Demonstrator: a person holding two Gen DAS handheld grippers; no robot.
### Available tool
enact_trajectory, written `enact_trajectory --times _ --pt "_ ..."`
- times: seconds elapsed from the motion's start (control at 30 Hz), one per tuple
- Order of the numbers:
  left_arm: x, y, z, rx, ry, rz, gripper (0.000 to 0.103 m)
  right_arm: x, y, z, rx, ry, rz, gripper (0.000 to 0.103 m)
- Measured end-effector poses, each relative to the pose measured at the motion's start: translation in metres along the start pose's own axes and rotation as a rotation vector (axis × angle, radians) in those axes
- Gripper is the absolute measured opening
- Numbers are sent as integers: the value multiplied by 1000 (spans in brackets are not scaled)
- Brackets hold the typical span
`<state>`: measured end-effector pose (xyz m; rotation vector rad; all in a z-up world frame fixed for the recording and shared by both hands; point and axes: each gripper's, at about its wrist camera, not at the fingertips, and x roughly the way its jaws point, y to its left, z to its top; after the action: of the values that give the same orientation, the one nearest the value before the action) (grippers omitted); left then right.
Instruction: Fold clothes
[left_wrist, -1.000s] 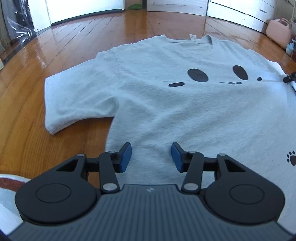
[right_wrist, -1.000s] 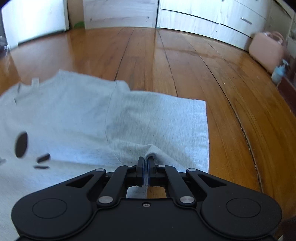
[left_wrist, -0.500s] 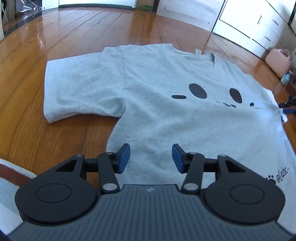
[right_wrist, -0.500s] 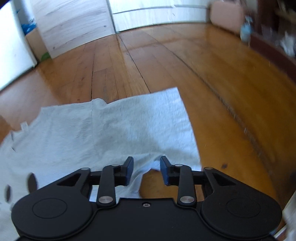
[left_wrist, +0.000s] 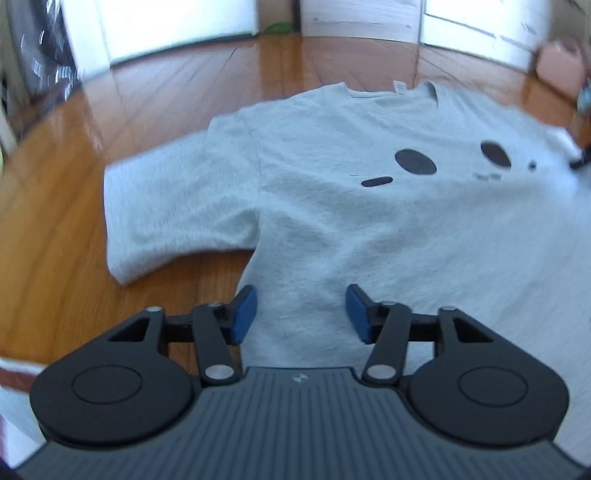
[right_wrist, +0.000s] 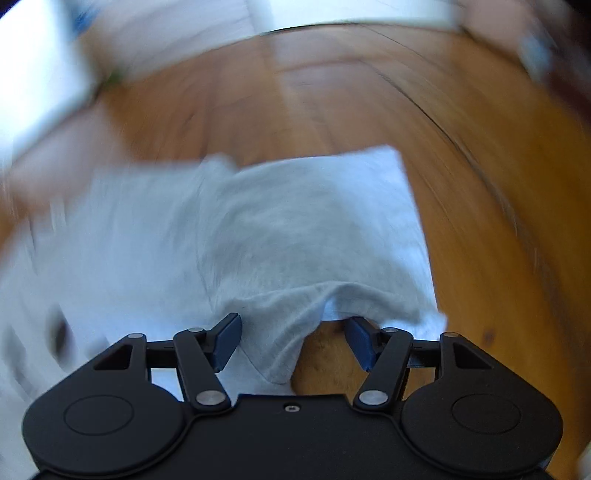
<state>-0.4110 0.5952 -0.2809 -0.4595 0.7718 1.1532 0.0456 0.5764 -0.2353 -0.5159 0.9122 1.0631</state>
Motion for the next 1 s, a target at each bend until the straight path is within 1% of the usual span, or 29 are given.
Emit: enact_trajectory --times 0.03,0.1,0.13,0.17,0.2,0.23,0.27,0.3,0.37,0.43,0.47,0.53,0.57,0.6,0.63,0.67,0.73,0.77,0.8,0.87,0.93,1.0 --pt "1 4 1 -26 7 -10 59 1 12 -1 -101 -17 -41 56" --pt "3 14 1 -86 13 -34 61 5 18 2 -148 -37 -102 56" --pt "4 17 1 -81 15 -21 62 8 15 6 -113 -38 -122 56" --pt "5 19 1 -79 17 -10 69 11 9 11 -77 -37 -139 56" --pt "5 22 1 -90 18 -7 71 12 6 15 -50 -40 -151 57" --pt "5 25 1 -99 20 -2 71 13 6 18 -38 -45 -175 56" --pt "5 27 1 -103 28 8 71 14 8 19 -43 -51 -229 53" --pt "5 29 2 -109 35 16 71 15 10 20 -53 -51 -301 53" --pt "5 34 2 -124 52 17 71 12 7 18 -41 -53 -347 54" --pt "3 39 2 -152 73 14 70 -3 4 11 -7 -78 -291 56" --pt "1 43 3 -175 84 4 70 -10 2 5 16 -74 -244 56" --pt "-2 51 2 -248 103 -52 71 -28 -2 -9 46 -54 -145 57" --pt "-4 55 1 -282 112 -77 74 -36 -3 -17 58 -44 -96 57" --pt "-4 57 1 -307 118 -95 76 -44 -2 -26 51 -31 -54 57" --pt "-5 59 1 -327 128 -107 76 -50 -3 -36 36 -11 -18 58" --pt "-6 60 1 -335 149 -103 76 -57 -3 -46 15 8 14 59" --pt "-9 63 0 -358 193 -98 76 -71 3 -70 -79 35 27 59" --pt "-12 65 -1 -371 214 -102 76 -82 8 -85 -119 37 18 59" --pt "-17 68 -4 -392 229 -124 76 -92 7 -98 -128 32 19 59" --pt "-27 75 -9 -432 255 -172 76 -113 -3 -124 -69 34 58 59" --pt "-45 77 -13 -460 249 -233 76 -134 -13 -151 12 52 126 59" --pt "-65 73 -12 -445 221 -281 76 -154 -19 -179 43 62 144 59"
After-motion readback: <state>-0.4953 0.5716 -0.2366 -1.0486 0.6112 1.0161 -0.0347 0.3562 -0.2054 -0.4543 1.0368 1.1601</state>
